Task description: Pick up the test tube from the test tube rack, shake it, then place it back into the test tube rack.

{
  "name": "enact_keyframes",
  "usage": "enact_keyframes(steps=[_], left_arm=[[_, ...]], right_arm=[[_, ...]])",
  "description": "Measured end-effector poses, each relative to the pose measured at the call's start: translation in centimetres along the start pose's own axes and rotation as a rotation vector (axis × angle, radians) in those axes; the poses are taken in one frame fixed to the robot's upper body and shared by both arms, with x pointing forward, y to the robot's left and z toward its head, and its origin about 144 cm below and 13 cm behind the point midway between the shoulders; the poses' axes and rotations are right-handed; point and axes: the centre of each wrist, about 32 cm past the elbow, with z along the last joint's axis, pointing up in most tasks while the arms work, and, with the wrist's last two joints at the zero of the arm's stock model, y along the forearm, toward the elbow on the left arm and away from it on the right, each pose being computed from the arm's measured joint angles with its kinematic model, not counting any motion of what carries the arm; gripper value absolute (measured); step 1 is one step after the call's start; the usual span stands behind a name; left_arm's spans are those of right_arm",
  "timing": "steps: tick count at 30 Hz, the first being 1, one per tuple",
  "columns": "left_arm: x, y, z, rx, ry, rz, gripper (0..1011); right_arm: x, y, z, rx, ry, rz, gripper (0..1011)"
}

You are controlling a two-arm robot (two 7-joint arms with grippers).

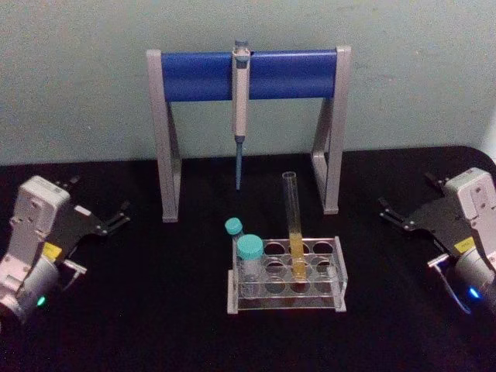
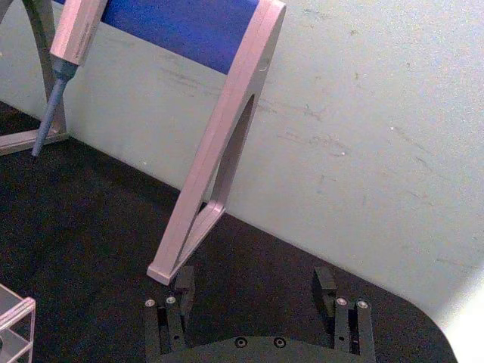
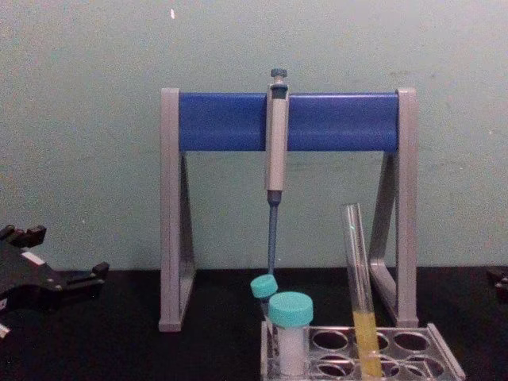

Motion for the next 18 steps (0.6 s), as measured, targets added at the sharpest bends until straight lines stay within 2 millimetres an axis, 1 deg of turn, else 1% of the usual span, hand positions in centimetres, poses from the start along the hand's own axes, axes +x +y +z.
enact_keyframes(steps=[18], left_arm=[[0.00,0.00,0.00,0.000,0.000,0.000,1010]], right_arm=[[0.06,0.01,0.02,0.000,-0.002,-0.001,1000]])
